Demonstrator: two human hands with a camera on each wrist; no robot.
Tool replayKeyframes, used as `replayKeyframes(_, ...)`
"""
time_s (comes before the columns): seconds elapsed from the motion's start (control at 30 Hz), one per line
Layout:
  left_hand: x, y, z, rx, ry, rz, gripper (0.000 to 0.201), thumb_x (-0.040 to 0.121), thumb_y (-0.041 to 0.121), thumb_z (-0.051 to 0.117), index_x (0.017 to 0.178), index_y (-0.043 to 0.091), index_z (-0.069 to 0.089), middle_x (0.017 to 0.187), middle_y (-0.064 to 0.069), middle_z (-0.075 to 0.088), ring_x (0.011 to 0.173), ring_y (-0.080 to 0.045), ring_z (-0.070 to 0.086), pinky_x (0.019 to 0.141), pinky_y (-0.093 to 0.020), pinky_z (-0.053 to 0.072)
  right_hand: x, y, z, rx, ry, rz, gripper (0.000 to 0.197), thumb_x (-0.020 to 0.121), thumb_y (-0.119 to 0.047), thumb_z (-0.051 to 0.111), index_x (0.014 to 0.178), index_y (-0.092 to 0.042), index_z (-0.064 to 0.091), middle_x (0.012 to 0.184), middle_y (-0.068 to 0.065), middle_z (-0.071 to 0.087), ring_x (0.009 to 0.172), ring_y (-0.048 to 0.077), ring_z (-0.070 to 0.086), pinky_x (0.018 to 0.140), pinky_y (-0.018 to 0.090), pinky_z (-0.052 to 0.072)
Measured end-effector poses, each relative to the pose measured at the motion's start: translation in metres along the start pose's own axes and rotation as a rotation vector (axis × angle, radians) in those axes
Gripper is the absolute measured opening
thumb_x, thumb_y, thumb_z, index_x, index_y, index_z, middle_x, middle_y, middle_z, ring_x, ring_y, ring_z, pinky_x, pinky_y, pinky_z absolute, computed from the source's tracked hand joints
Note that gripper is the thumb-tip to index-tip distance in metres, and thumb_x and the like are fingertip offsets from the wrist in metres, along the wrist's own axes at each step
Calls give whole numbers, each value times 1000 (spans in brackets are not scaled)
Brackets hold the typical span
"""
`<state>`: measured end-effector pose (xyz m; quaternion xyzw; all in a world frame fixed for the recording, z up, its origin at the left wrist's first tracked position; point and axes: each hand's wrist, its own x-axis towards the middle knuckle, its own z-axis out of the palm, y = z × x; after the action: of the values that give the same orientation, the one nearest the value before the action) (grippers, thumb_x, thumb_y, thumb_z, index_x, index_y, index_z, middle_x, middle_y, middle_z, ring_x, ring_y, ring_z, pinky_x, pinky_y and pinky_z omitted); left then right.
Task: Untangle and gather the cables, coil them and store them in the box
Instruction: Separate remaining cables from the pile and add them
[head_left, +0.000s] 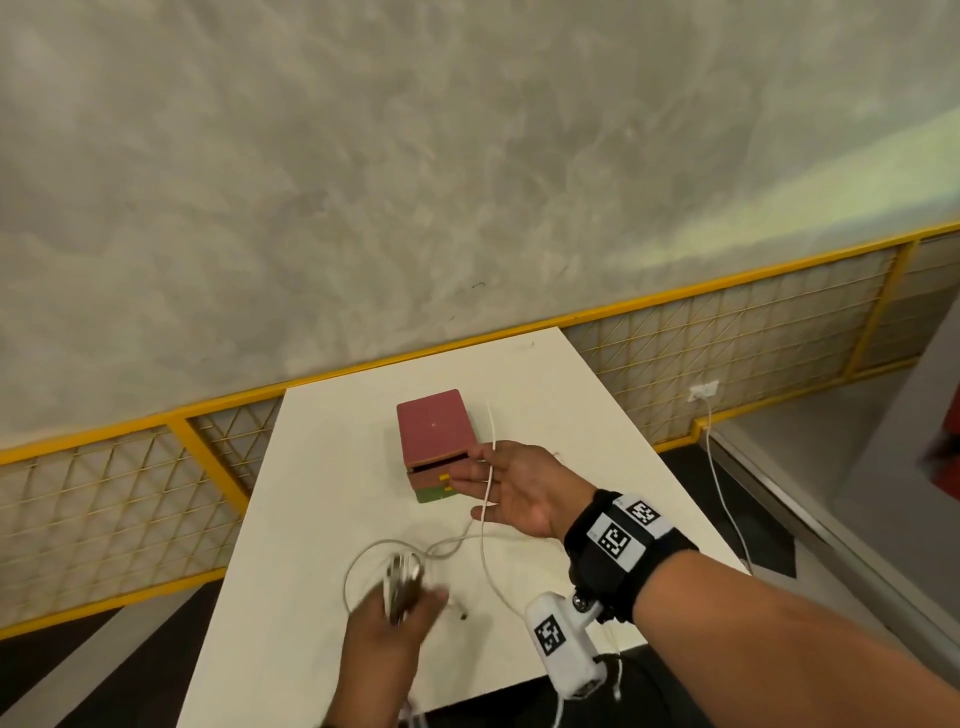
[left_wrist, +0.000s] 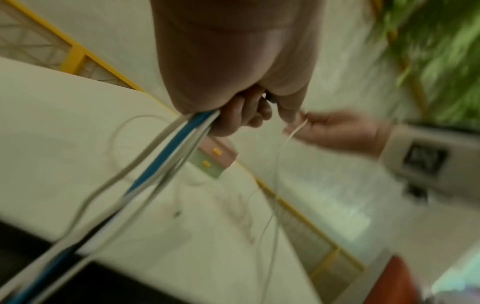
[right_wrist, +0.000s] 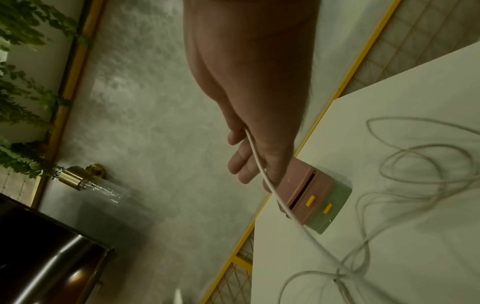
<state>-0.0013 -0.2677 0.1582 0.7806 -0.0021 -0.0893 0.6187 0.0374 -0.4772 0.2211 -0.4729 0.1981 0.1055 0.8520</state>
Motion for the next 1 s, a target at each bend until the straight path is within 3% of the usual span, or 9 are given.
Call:
replayKeyframes(0.07,15,29,14,-55,26,114,14,78,13,80,72,14,68,52,12,59,47,-7,46,50,-30,36,-4,11,9,0,-22,-1,18,101,-21,43,96,-16,60,96,8,74,101,26,64,86,44,44)
replayKeyframes(0.13,25,55,30,-110,-4,159,9,80,13,77,87,17,72,67,8,70,51,-5,55,49,-25,40,-7,19,17,15,-57,-14,20,99,-18,44,100,-14,64,90,7,69,88,24,64,83,42,47)
replayKeyframes(0.27,32,62,50,-113,-21,162,15,81,7,72,87,20,74,81,-2,77,76,-19,73,67,-37,57,-13,28,23,61,-64,1,25,100,-15,43,92,-14,67,86,6,67,81,22,62,80,41,50)
replayKeyframes(0.4,22,40,47,-81,-117,101,9,77,2,75,75,10,72,68,-2,74,64,-18,66,62,-35,51,-21,17,11,38,-27,38,17,98,-18,49,88,-15,62,85,8,70,75,23,64,77,41,51)
replayKeyframes(0.53,1,8,31,46,-291,-33,22,62,8,85,54,19,67,55,7,64,51,-6,55,53,-23,42,-21,-5,-11,19,31,3,10,98,-23,49,100,-20,58,120,13,70,105,25,68,86,52,49)
replayKeyframes(0.67,-6,-7,12,81,-396,-105,18,63,10,86,57,16,70,52,5,60,49,-6,54,50,-16,42,-31,-17,-26,19,103,-62,16,100,-22,47,115,-16,53,95,10,75,88,25,74,77,48,54)
replayKeyframes(0.73,-7,-5,6,4,-295,-145,13,78,6,80,70,8,70,46,4,48,36,-7,39,37,-18,31,-38,-13,-30,-116,99,-80,19,101,-24,46,114,-14,54,91,10,74,90,28,73,79,49,53)
replayKeyframes(0.83,2,11,-7,-197,-129,-193,20,87,7,71,70,10,60,47,2,29,37,-9,21,39,-16,17,-53,14,-36,-391,46,18,20,99,-25,44,107,-13,58,94,10,71,92,28,69,78,43,50)
replayKeyframes(1.0,23,54,-25,-411,-88,-108,17,98,8,54,103,0,67,55,4,23,38,-7,21,40,-20,18,-85,89,-43,-1043,-380,285,29,91,-15,54,113,1,64,104,15,69,91,22,68,80,32,54)
